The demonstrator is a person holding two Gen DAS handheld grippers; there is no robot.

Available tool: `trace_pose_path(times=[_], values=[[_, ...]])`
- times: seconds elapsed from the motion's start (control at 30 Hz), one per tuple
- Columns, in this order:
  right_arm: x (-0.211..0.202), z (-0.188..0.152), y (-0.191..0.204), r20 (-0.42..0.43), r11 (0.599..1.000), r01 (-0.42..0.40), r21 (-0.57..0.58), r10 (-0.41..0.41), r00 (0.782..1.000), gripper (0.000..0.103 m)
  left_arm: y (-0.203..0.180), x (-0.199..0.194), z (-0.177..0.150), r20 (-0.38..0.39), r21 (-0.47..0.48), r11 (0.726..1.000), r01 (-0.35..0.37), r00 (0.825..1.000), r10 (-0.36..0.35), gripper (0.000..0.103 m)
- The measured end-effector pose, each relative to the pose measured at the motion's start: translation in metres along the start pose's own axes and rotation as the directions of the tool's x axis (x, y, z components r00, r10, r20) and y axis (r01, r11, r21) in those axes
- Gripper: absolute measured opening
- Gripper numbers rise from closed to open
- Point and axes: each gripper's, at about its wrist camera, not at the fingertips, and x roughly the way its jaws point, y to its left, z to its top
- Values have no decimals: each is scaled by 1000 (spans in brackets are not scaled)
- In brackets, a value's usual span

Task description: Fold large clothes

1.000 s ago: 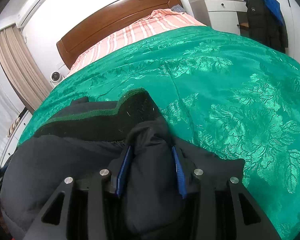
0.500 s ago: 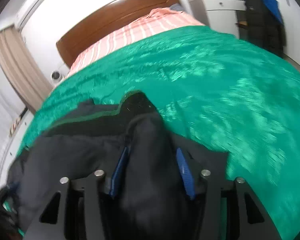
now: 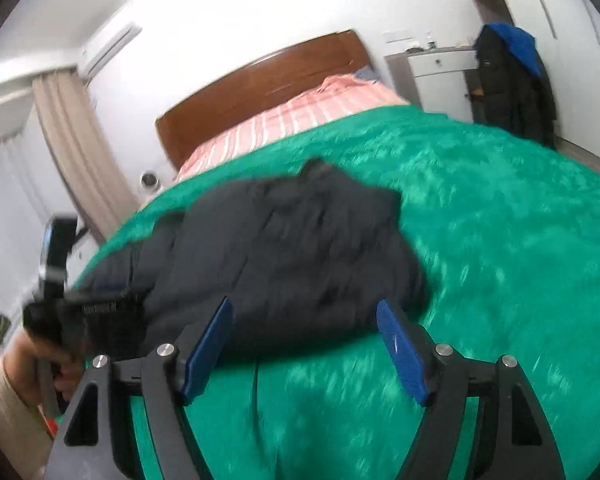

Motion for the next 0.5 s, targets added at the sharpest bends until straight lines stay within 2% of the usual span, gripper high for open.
trace_pose_path(times=[0.07, 0.17, 0.37, 0.5], values=[[9, 4, 9, -18, 998, -33, -57, 32, 999, 74, -4, 8, -9, 0, 10, 1000, -10, 1000, 10, 92], [14, 8, 16, 8, 994, -22, -108, 23, 1000, 74, -2, 15, -13, 15, 4, 1000, -12, 1000, 12, 93], [18, -2, 5, -29, 995, -33, -97, 31, 999, 74, -8, -6, -13, -13, 2, 1000, 1, 1000, -1, 90], [20, 0, 0, -23, 996, -35, -76, 34, 999, 74, -20, -8, -26, 2, 62, 998, -10, 1000, 9, 91]])
